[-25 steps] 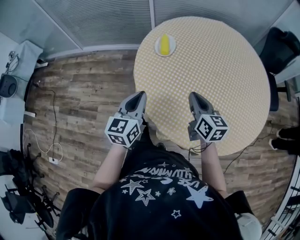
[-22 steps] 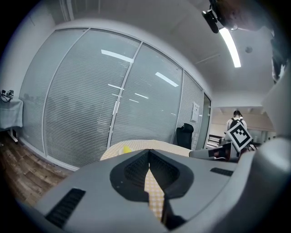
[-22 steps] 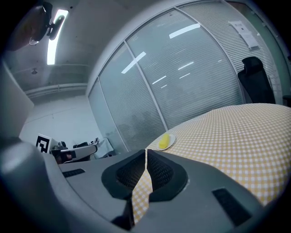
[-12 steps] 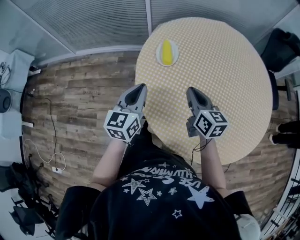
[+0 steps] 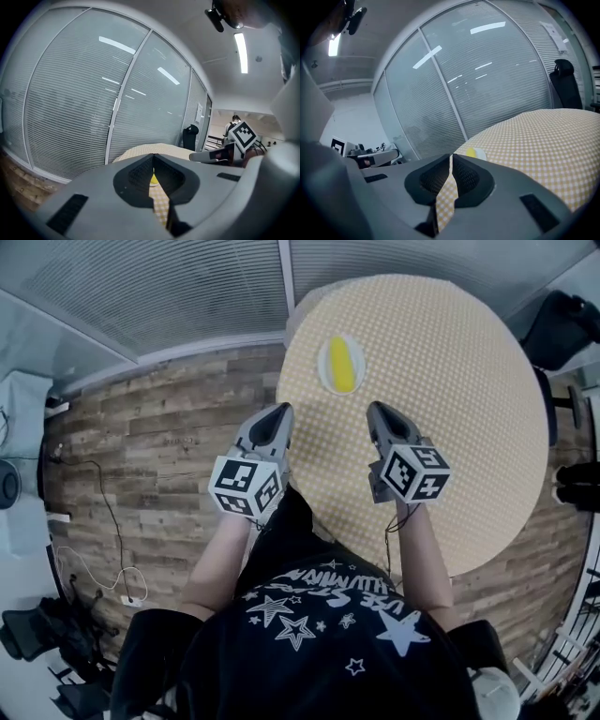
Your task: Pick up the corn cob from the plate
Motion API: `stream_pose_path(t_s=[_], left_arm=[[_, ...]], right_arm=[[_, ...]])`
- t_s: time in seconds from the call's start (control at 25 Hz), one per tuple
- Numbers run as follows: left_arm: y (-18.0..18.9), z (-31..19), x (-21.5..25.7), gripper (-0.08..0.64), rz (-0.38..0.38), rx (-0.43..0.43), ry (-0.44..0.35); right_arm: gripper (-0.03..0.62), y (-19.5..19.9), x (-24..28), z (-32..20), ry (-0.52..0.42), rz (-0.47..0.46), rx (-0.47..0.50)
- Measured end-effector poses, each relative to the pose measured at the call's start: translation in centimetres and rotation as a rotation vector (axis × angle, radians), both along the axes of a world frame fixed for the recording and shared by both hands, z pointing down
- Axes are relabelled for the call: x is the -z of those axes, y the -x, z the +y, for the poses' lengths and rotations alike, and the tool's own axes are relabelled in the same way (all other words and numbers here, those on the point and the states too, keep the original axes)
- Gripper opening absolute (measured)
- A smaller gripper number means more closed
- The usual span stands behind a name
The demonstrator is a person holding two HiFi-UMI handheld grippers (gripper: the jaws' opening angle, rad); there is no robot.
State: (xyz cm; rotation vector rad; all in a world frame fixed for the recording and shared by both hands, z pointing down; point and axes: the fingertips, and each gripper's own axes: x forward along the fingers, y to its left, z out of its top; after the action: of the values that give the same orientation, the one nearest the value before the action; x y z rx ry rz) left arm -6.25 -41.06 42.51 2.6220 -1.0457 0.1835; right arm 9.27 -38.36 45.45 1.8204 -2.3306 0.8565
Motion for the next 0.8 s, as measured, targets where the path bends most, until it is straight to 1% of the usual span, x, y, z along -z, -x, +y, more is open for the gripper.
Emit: stream_pose_path(t_s=[0.2, 0.36, 0.52, 0.68, 0.72, 0.8], left_arm=[[0.3, -3.1, -0.8, 0.009, 0.005, -0.045, 0.031], [0.2, -5.5, -1.7, 0.009, 0.008, -0.083, 0.047], [0.2, -7.8, -2.8, 0.009, 0.003, -0.105, 0.066], [-0.6, -9.6, -3.8, 0.009, -0.001, -0.139, 0.078], [-0.8, -10.0, -4.0, 0.009, 0.001, -0.145, 0.082], [-1.1, -10.7, -4.4, 0.009, 0.002, -0.157, 0.09]], right_arm=[[0.031, 1.3, -1.4, -3.9, 0.071, 0.027, 0.001], [0.031, 1.4, -3.0, -6.7, 0.123, 0.053, -0.02], [0.032, 1.7, -4.9, -9.1, 0.196, 0.07, -0.016], [0.04, 1.5, -6.8, -11.0, 0.268, 0.113, -0.011], [0.061, 1.5, -7.3, -11.4, 0.283, 0.122, -0.007], [0.148, 1.7, -7.8, -12.3, 0.307, 0.139, 0.002]])
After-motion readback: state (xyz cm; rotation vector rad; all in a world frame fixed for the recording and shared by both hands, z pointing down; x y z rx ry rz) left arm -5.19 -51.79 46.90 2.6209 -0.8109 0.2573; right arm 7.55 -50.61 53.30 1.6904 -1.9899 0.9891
